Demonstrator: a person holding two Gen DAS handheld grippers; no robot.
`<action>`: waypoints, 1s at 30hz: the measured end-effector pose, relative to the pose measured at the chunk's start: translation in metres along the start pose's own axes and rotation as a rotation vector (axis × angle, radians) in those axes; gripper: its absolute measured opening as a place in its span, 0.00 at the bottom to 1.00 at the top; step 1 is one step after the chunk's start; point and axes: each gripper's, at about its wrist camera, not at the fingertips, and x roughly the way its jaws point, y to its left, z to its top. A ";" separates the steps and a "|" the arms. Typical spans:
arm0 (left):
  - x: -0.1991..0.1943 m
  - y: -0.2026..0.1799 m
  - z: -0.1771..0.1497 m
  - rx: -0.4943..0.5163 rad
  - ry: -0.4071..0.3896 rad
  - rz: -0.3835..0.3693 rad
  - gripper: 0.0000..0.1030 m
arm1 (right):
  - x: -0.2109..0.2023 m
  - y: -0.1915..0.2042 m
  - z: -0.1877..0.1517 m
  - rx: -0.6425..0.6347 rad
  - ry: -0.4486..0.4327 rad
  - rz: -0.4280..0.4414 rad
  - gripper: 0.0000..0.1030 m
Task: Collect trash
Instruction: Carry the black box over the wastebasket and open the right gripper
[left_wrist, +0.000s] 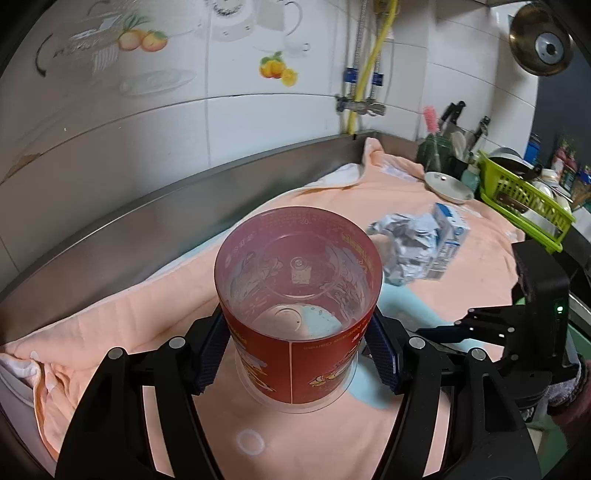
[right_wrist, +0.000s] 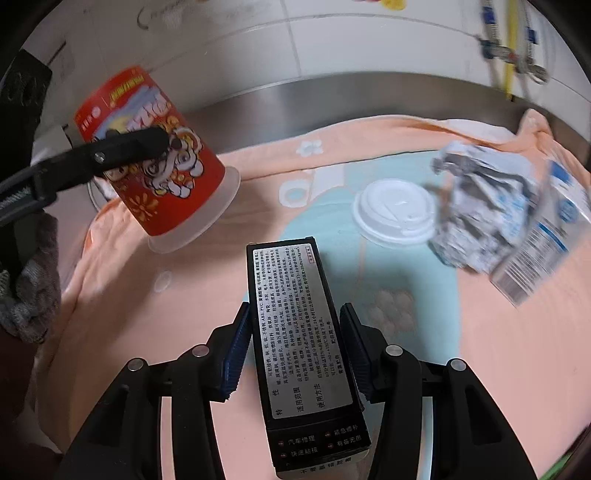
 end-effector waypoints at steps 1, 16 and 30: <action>0.000 -0.004 0.001 0.004 0.001 -0.008 0.64 | -0.010 -0.003 -0.006 0.020 -0.017 -0.003 0.46; 0.001 -0.133 0.008 0.142 0.000 -0.265 0.64 | -0.189 -0.127 -0.169 0.463 -0.119 -0.456 0.46; 0.027 -0.307 -0.013 0.320 0.089 -0.484 0.64 | -0.217 -0.229 -0.289 0.747 0.003 -0.606 0.46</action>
